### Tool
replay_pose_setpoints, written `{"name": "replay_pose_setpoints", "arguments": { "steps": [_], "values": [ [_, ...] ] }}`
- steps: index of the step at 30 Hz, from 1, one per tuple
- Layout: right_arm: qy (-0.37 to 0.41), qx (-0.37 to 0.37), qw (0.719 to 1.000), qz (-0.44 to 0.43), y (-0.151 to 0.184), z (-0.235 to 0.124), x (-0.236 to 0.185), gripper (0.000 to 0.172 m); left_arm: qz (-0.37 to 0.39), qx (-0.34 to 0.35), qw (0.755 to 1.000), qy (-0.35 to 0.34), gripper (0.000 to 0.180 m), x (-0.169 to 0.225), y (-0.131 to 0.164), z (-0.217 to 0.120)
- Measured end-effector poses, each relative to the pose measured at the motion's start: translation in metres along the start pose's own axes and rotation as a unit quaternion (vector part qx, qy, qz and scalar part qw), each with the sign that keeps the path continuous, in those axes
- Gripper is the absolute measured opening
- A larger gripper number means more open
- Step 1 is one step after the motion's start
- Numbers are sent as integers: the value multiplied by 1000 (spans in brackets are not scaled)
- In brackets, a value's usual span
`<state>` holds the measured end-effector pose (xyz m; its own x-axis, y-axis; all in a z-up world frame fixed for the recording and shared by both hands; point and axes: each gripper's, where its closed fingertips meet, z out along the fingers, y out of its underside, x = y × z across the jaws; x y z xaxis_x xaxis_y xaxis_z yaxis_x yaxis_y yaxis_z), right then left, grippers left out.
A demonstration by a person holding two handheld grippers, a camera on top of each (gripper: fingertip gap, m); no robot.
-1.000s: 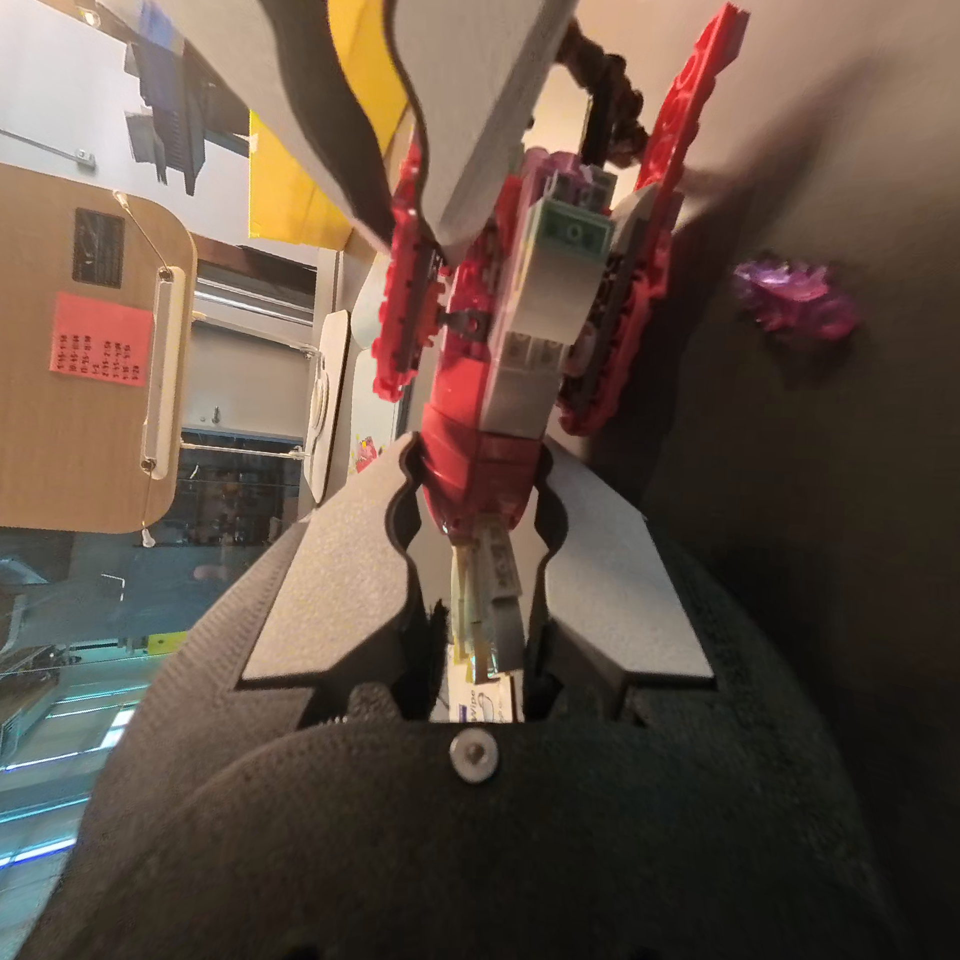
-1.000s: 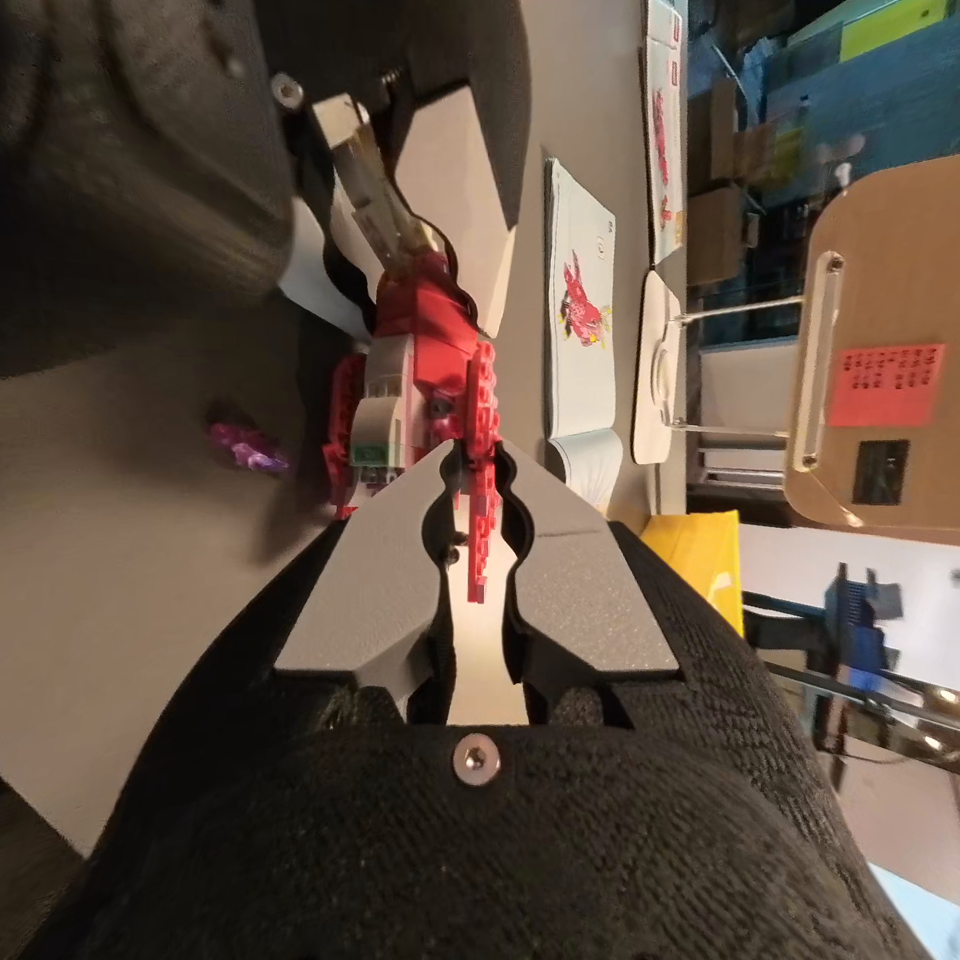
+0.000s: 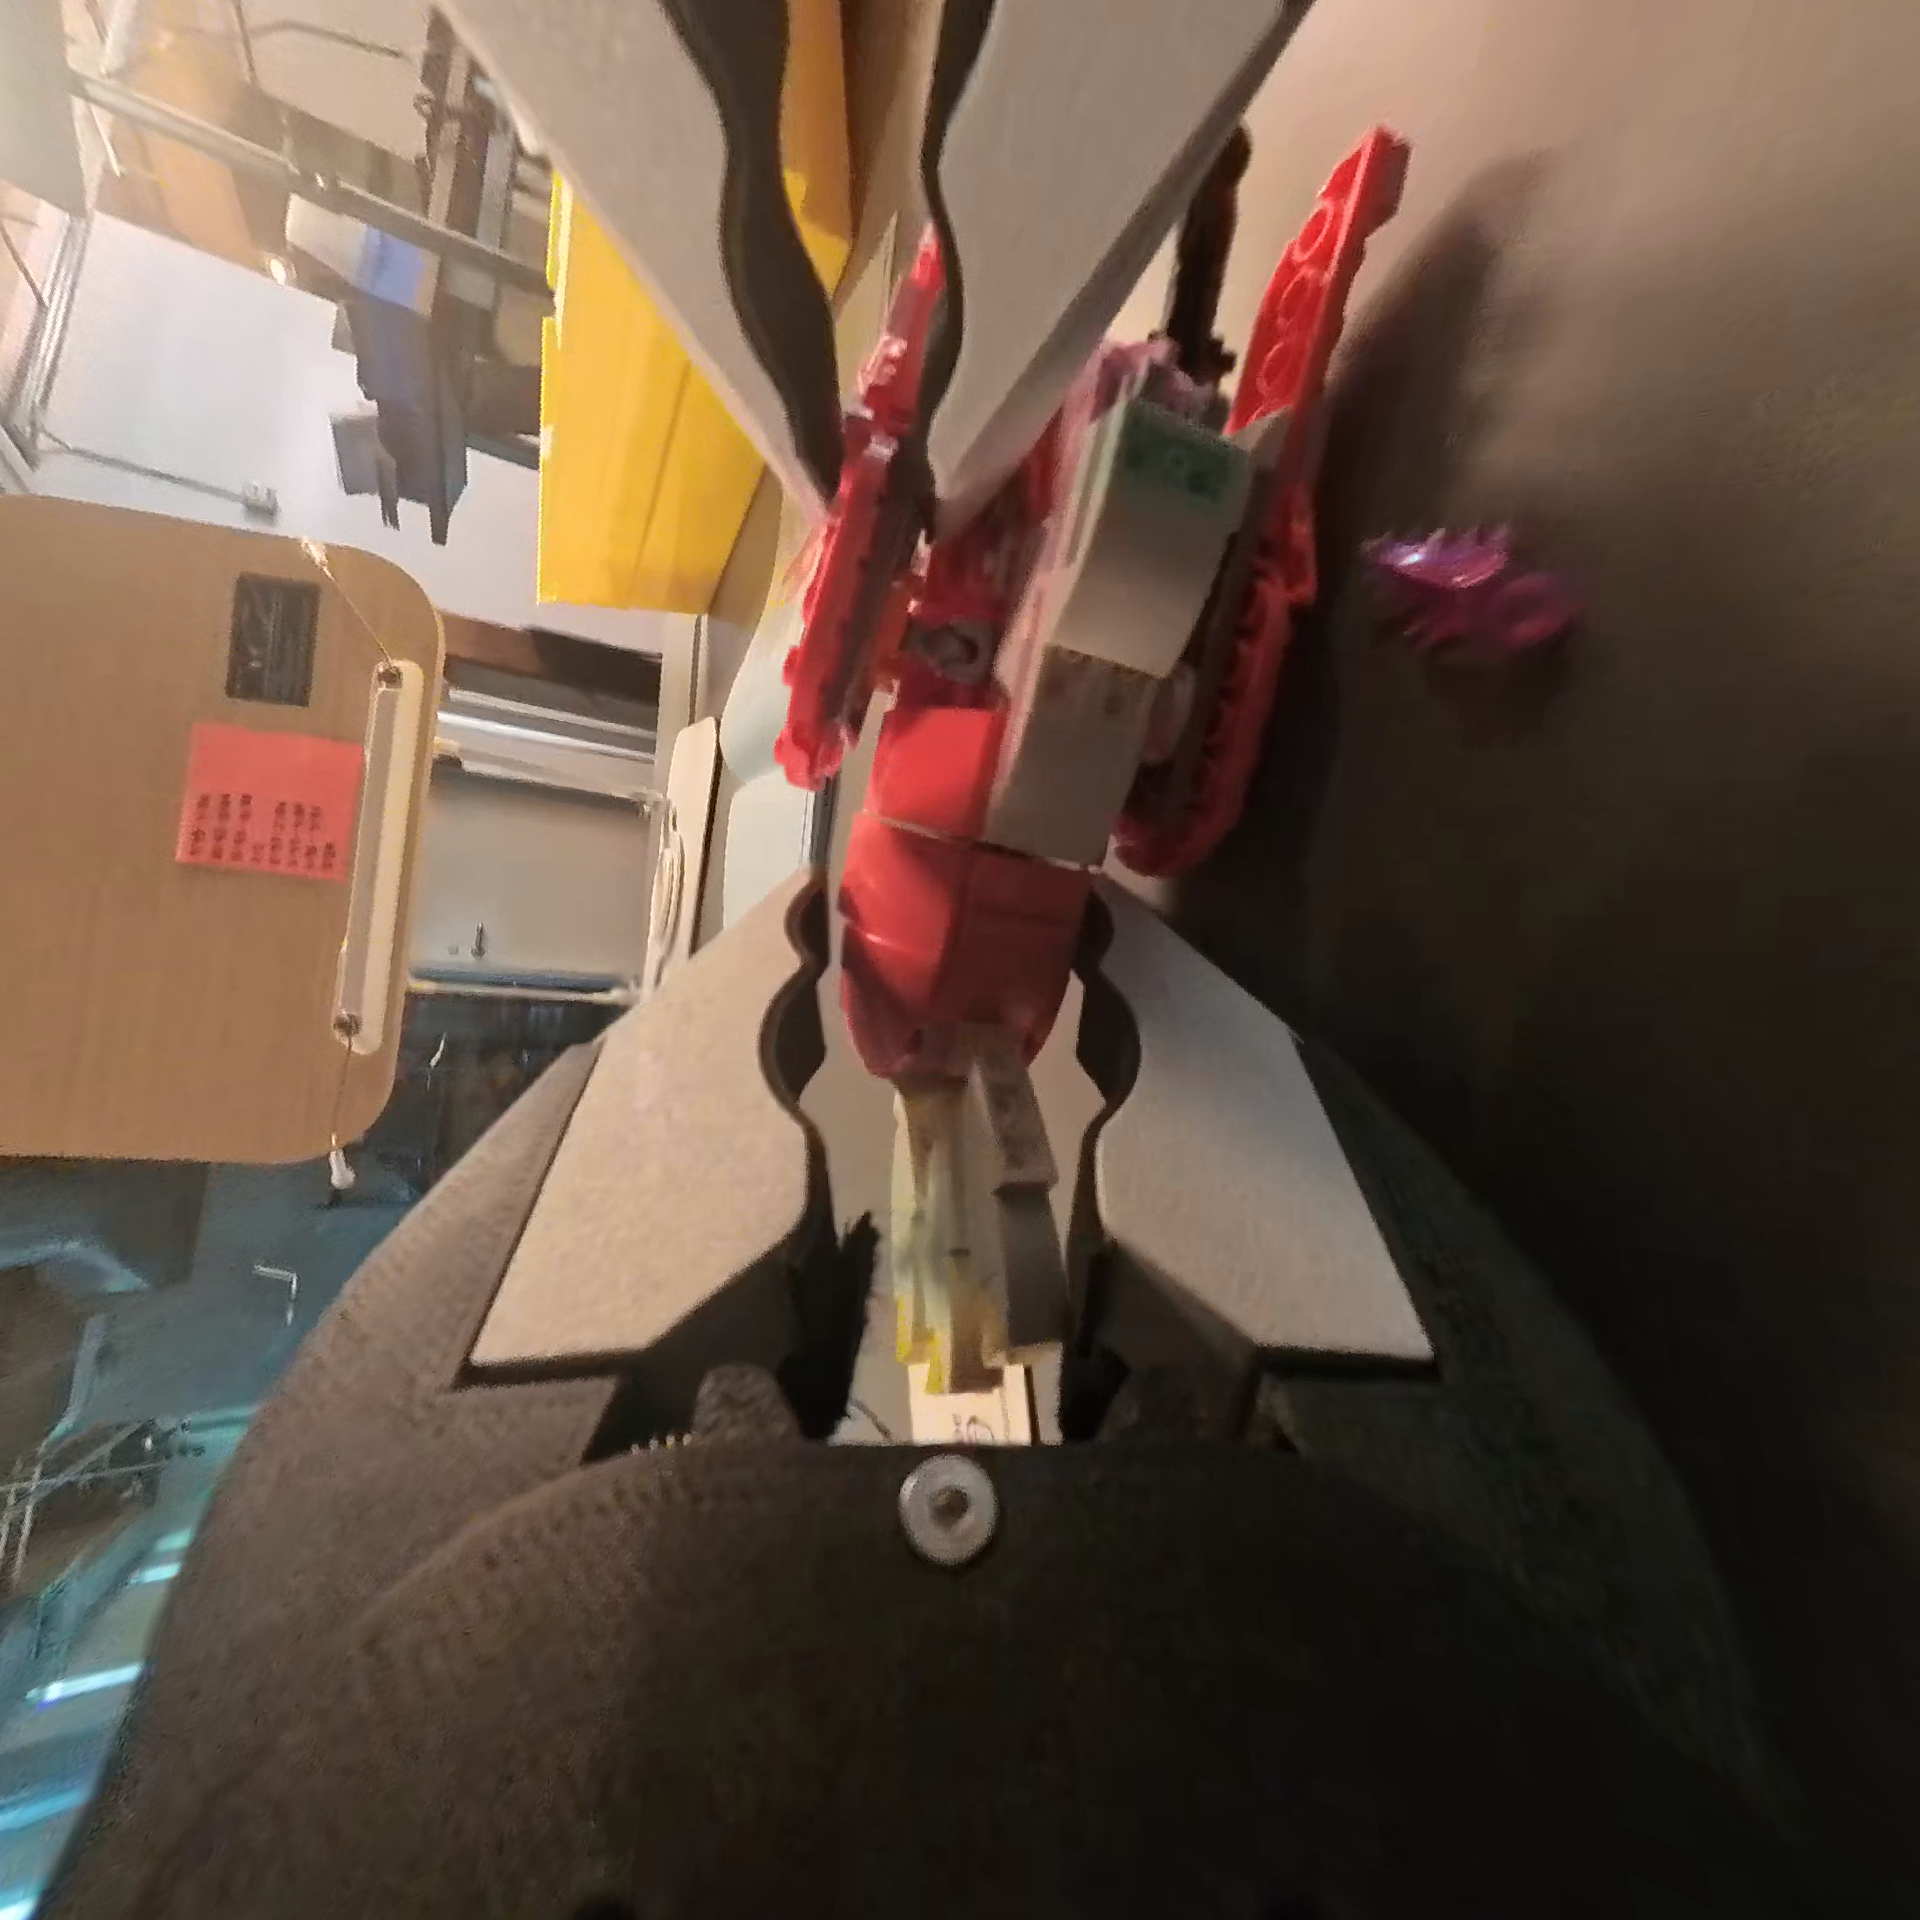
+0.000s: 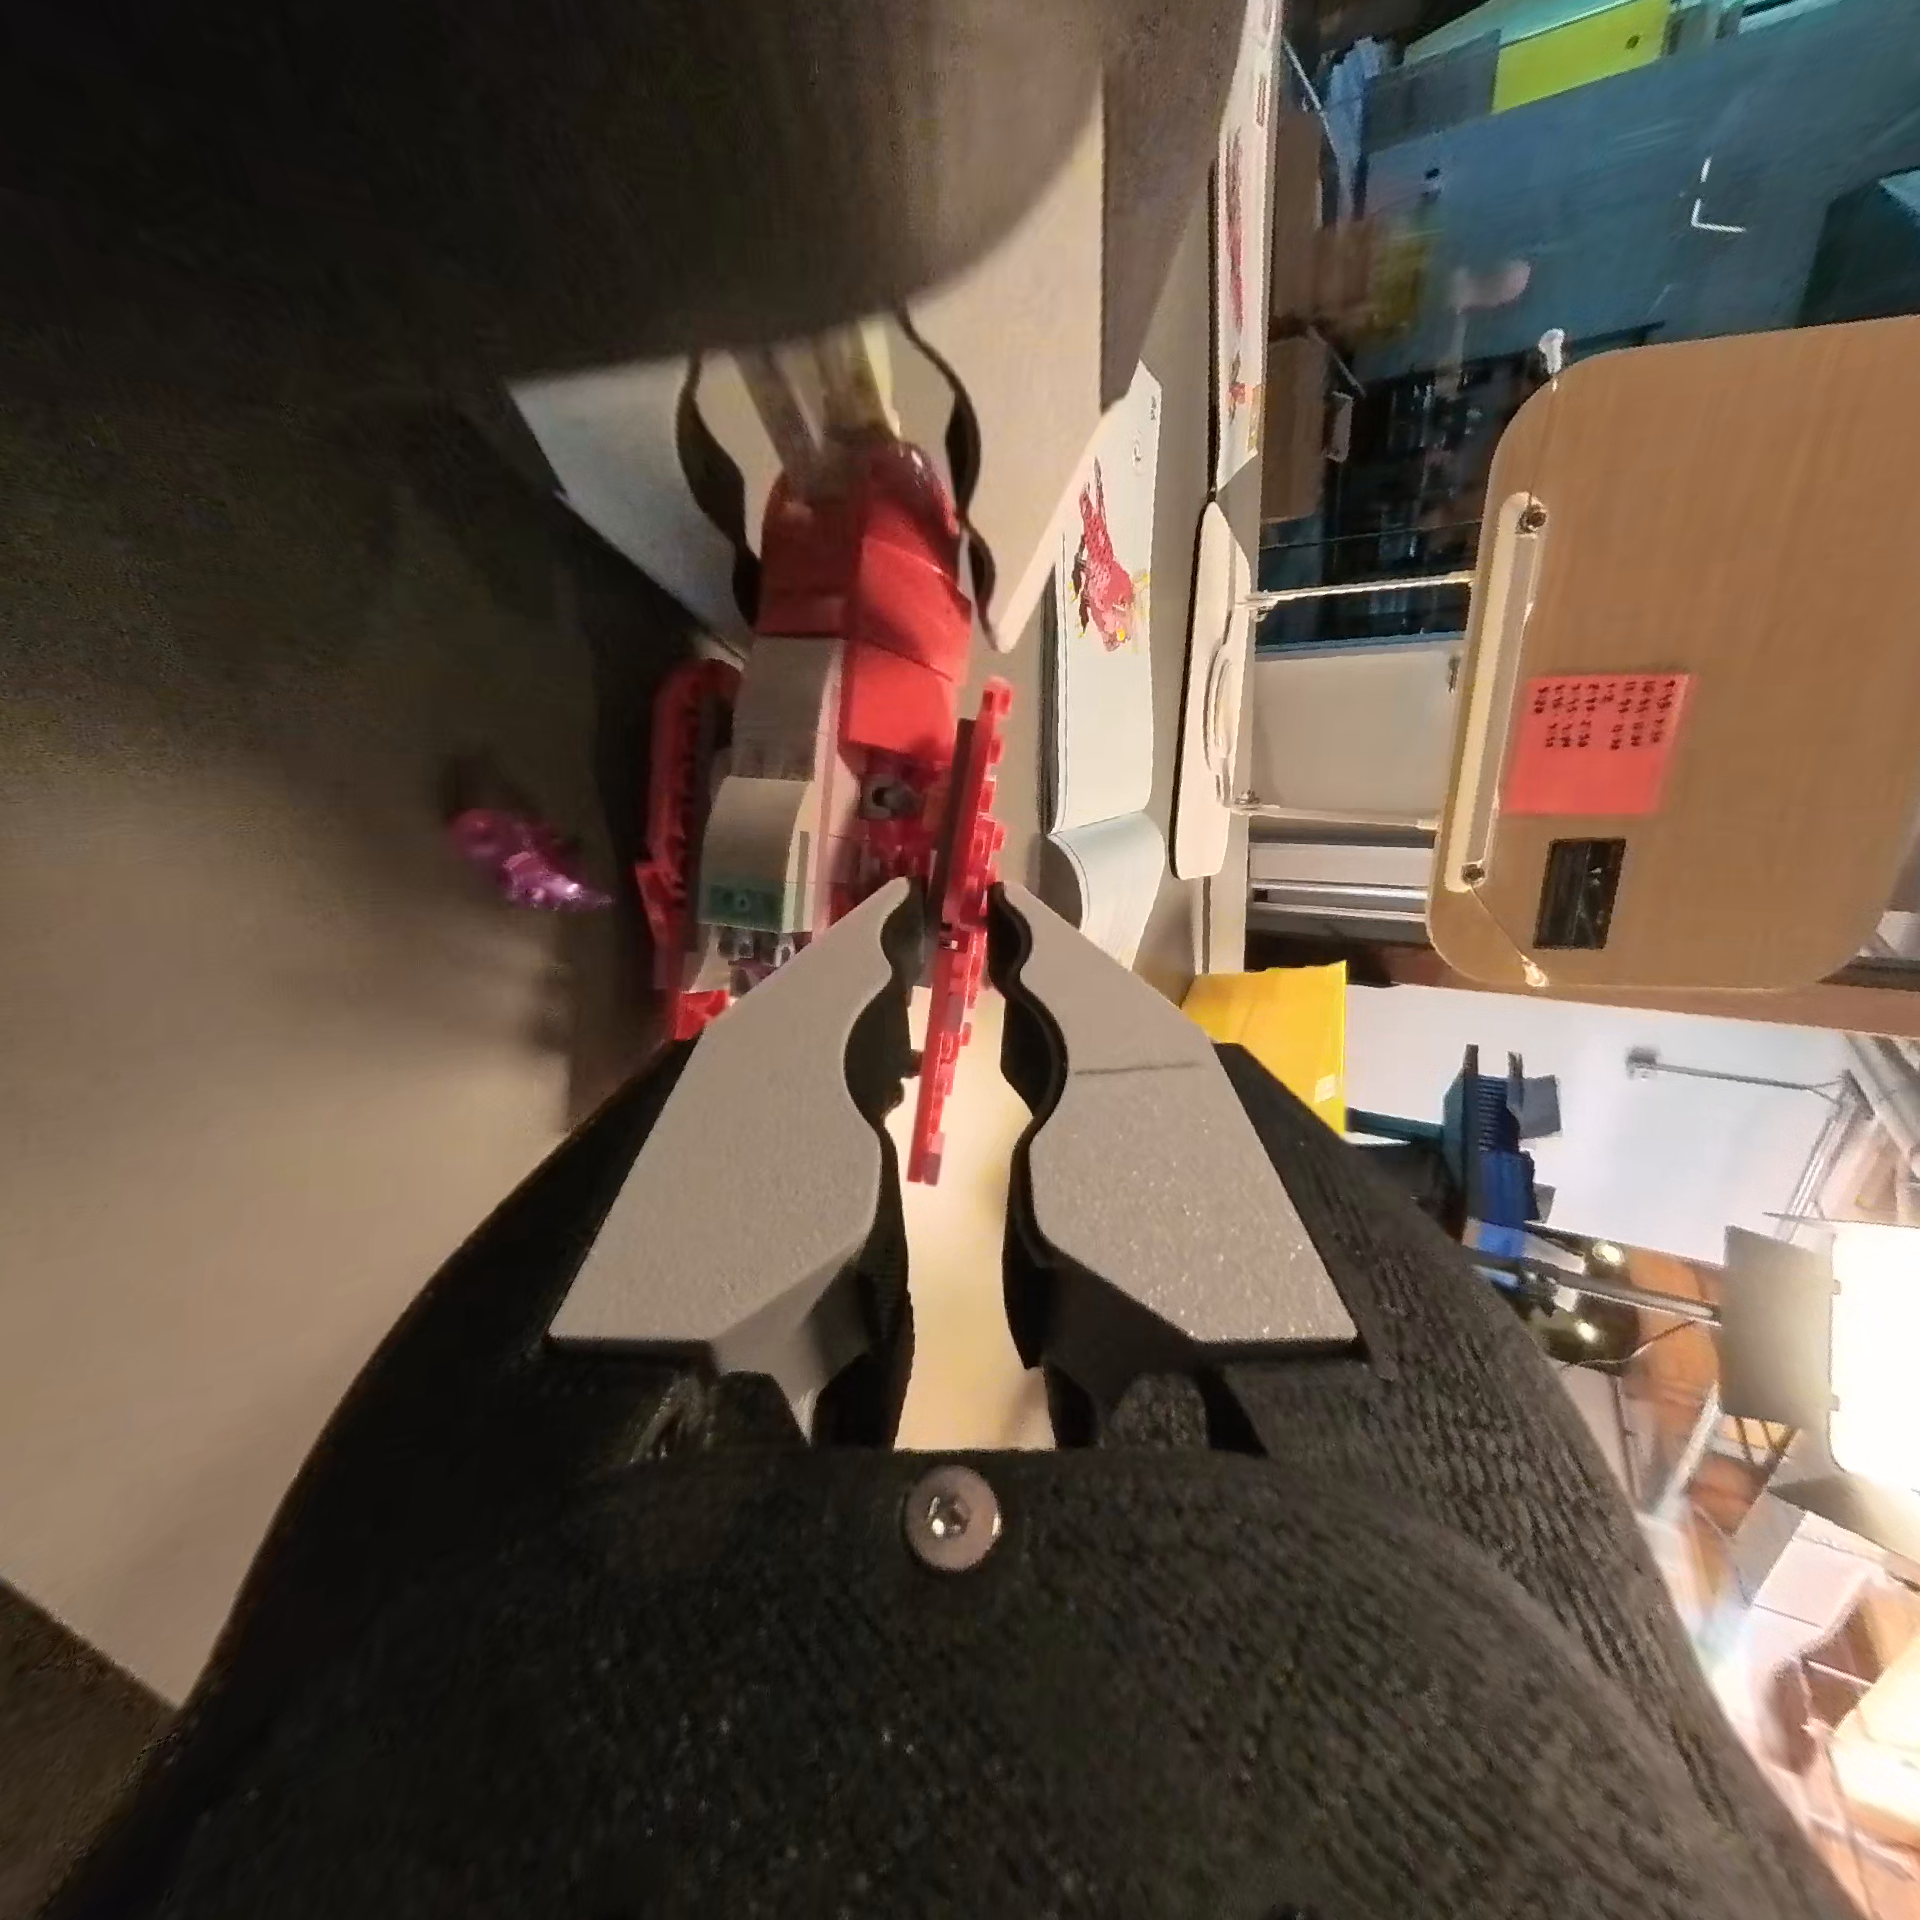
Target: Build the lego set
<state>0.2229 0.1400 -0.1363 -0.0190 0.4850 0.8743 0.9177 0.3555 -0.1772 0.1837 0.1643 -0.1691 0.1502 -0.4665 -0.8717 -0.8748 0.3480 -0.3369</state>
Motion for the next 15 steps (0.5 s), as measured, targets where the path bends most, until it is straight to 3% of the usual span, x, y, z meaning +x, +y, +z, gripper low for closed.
{"name": "replay_pose_setpoints", "arguments": {
  "steps": [6, 10, 15],
  "values": [
    [0, 7, 1000, 22, -1, -1, -1, 9, 54, 52, 997, -21, 56, -2, -9, -7],
    [-13, 10, 999, 27, -1, -1, -1, 9, 88, 63, 994, -25, 39, 3, -13, -7],
    [-79, 10, 996, 26, 2, 2, -1, 9, 36, 41, 998, 30, 38, 7, -12, -6]
  ]
}}
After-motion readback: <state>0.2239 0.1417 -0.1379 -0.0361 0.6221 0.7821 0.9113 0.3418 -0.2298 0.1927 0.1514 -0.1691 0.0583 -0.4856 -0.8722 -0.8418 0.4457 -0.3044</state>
